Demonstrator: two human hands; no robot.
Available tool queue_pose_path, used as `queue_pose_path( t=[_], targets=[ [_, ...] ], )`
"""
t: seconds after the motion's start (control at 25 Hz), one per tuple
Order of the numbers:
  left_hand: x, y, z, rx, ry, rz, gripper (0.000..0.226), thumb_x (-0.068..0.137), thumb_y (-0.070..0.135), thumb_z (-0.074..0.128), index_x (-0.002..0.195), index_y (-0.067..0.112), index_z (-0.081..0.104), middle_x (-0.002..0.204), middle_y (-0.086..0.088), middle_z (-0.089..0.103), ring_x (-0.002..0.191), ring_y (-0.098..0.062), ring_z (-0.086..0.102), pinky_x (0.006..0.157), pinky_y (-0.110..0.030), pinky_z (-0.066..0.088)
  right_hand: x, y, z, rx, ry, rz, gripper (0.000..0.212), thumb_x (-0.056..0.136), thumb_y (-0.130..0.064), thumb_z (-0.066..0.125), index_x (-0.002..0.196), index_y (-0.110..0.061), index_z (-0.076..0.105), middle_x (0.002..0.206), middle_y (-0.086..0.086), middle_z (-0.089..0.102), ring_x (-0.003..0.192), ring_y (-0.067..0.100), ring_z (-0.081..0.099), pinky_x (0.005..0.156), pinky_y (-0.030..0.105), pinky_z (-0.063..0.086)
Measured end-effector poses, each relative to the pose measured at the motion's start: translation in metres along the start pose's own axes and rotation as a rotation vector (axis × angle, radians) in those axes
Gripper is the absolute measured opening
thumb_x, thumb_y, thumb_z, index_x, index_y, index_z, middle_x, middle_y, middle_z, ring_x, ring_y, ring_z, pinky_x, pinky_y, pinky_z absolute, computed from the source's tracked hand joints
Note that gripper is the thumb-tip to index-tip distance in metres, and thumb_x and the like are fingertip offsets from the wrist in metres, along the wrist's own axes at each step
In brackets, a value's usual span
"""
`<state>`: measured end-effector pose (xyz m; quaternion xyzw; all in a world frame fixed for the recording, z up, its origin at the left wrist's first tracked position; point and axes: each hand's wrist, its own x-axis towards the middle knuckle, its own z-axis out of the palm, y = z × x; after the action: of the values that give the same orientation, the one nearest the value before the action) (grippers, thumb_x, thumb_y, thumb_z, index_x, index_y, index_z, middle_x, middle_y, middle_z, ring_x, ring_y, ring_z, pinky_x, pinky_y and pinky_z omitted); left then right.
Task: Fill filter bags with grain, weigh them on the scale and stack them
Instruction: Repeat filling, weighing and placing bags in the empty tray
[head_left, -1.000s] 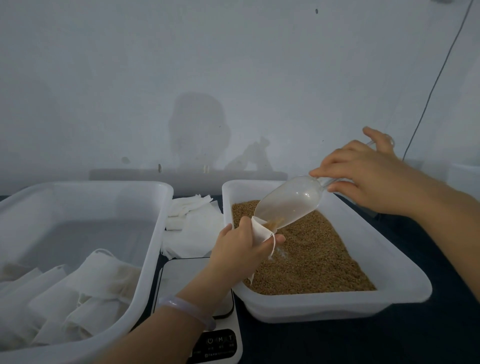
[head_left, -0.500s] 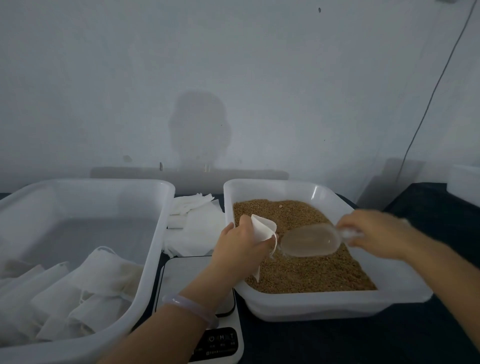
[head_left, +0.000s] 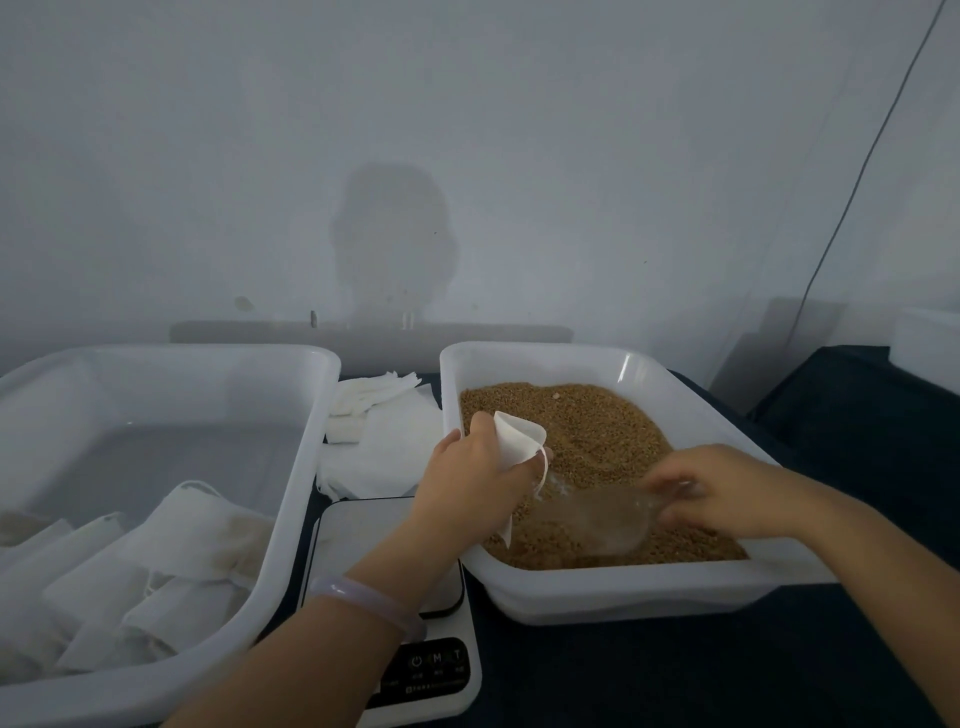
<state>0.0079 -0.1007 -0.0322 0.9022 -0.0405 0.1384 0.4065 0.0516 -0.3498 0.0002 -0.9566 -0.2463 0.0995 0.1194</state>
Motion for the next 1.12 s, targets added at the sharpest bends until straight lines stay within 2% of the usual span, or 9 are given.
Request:
queue_pose_path(
  t=[0.16, 0.28, 0.44, 0.52, 0.68, 0.76, 0.88, 1.0, 1.12],
  targets=[
    [-0.001, 0.001, 0.000, -0.031, 0.004, -0.014, 0.040, 0.088, 0.048, 0.055, 0.101, 0.012, 0.041, 0.092, -0.001, 0.055, 0.099, -0.026, 0.055, 0.093, -0.042, 0.044, -0.012, 0.004, -0.016, -0.014, 0.099, 0.056, 0.029, 0.085, -0.026, 0.067, 0.104, -0.047, 0.058, 0.104, -0.027, 0.060, 0.102, -0.006, 0.054, 0.100, 0.031, 0.043],
    [0.000, 0.002, 0.000, -0.033, -0.005, -0.014, 0.042, 0.088, 0.047, 0.056, 0.103, 0.011, 0.041, 0.095, -0.003, 0.057, 0.099, -0.026, 0.056, 0.095, -0.043, 0.044, -0.017, 0.005, -0.028, -0.017, 0.196, 0.082, 0.030, 0.085, -0.025, 0.066, 0.108, -0.043, 0.057, 0.108, -0.020, 0.061, 0.103, -0.001, 0.055, 0.102, 0.035, 0.042],
    [-0.002, 0.003, -0.002, 0.046, -0.021, 0.021, 0.041, 0.087, 0.048, 0.057, 0.098, 0.015, 0.036, 0.075, 0.011, 0.045, 0.079, -0.018, 0.049, 0.102, -0.041, 0.038, -0.020, 0.002, -0.046, 0.048, 0.317, 0.048, 0.030, 0.085, -0.027, 0.065, 0.113, -0.039, 0.060, 0.104, -0.022, 0.060, 0.100, 0.000, 0.055, 0.099, 0.032, 0.041],
    [-0.002, 0.004, -0.002, 0.050, -0.019, 0.020, 0.041, 0.086, 0.047, 0.057, 0.098, 0.015, 0.036, 0.072, 0.013, 0.042, 0.075, -0.016, 0.046, 0.102, -0.042, 0.038, -0.018, 0.001, -0.049, 0.030, 0.344, 0.045, 0.032, 0.086, -0.028, 0.064, 0.117, -0.036, 0.061, 0.105, -0.020, 0.061, 0.101, 0.002, 0.055, 0.098, 0.030, 0.039],
    [-0.002, 0.005, -0.002, 0.022, -0.008, 0.006, 0.040, 0.087, 0.047, 0.057, 0.098, 0.014, 0.038, 0.079, 0.005, 0.053, 0.081, -0.021, 0.052, 0.098, -0.038, 0.040, -0.012, 0.005, -0.044, -0.134, 0.327, 0.128, 0.034, 0.090, -0.033, 0.059, 0.124, -0.033, 0.058, 0.117, -0.013, 0.061, 0.112, 0.010, 0.054, 0.106, 0.033, 0.033],
    [-0.002, 0.005, -0.002, 0.024, -0.003, 0.005, 0.039, 0.088, 0.047, 0.056, 0.098, 0.013, 0.039, 0.087, -0.002, 0.058, 0.082, -0.022, 0.054, 0.097, -0.037, 0.040, -0.010, 0.008, -0.040, -0.169, 0.331, 0.166, 0.034, 0.091, -0.033, 0.058, 0.125, -0.033, 0.057, 0.121, -0.010, 0.060, 0.116, 0.013, 0.053, 0.109, 0.041, 0.030],
    [-0.002, 0.004, -0.001, 0.049, 0.001, 0.013, 0.041, 0.088, 0.049, 0.056, 0.098, 0.014, 0.037, 0.078, 0.004, 0.048, 0.078, -0.020, 0.048, 0.098, -0.036, 0.038, -0.009, 0.012, -0.036, -0.190, 0.332, 0.199, 0.033, 0.092, -0.035, 0.057, 0.125, -0.035, 0.057, 0.122, -0.010, 0.061, 0.115, 0.014, 0.054, 0.109, 0.044, 0.030],
    [-0.001, 0.003, -0.001, 0.060, 0.001, 0.020, 0.041, 0.088, 0.049, 0.056, 0.097, 0.015, 0.035, 0.078, 0.005, 0.049, 0.075, -0.019, 0.046, 0.097, -0.035, 0.036, -0.009, 0.016, -0.034, -0.227, 0.310, 0.231, 0.033, 0.093, -0.036, 0.055, 0.126, -0.036, 0.055, 0.121, -0.011, 0.061, 0.115, 0.013, 0.054, 0.108, 0.043, 0.030],
    [-0.001, 0.003, -0.001, 0.055, -0.003, 0.023, 0.041, 0.088, 0.049, 0.056, 0.097, 0.015, 0.035, 0.073, 0.011, 0.041, 0.077, -0.020, 0.046, 0.100, -0.038, 0.037, -0.008, 0.019, -0.032, -0.231, 0.306, 0.236, 0.034, 0.093, -0.036, 0.055, 0.127, -0.036, 0.055, 0.121, -0.011, 0.062, 0.115, 0.013, 0.054, 0.108, 0.043, 0.029]
  ],
)
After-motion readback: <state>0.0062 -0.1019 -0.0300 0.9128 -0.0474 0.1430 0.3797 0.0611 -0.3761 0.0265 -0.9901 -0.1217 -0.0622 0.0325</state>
